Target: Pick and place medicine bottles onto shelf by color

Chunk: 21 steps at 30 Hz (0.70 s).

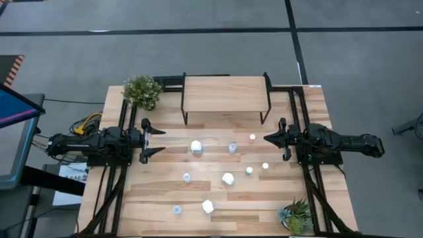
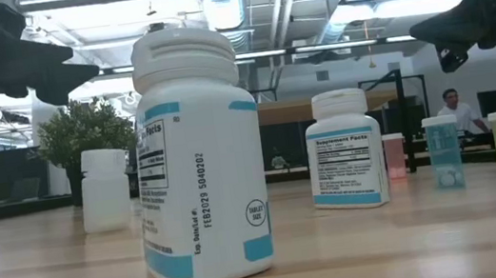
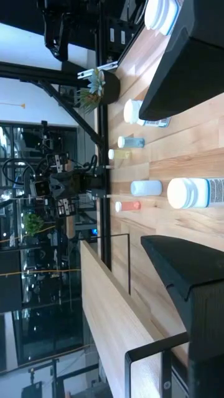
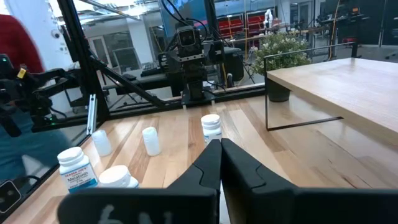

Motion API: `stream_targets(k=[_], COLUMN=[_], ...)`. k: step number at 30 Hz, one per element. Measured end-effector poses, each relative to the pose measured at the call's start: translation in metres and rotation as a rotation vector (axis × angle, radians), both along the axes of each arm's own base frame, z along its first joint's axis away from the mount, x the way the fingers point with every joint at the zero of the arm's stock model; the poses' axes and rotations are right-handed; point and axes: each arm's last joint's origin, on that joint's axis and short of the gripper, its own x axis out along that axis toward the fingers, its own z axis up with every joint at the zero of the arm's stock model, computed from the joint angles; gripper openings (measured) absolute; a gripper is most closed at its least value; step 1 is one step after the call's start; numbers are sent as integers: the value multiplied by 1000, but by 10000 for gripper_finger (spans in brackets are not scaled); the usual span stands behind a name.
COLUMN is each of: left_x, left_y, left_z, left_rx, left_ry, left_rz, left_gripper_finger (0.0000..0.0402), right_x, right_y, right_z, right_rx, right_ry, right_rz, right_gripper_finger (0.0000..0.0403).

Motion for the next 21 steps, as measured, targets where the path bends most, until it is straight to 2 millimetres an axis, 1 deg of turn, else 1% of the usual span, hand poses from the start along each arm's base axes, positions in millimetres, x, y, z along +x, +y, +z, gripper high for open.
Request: stream_targets(k=[13,15,21], left_x=[0,0,0], left_y=[0,1,1], left_z=[0,0,1], left_rx=[1,-26,-200], left_ry=[0,-4,-18], left_rz=[0,21,31], left_gripper_finger=[306,306,306], right_x=[0,0,0], right_y=[0,0,0], right_z=[0,0,0], right_rx=[0,0,0], right_ry=[0,0,0], right_rz=[0,0,0], right_gripper_finger=[33,33,33])
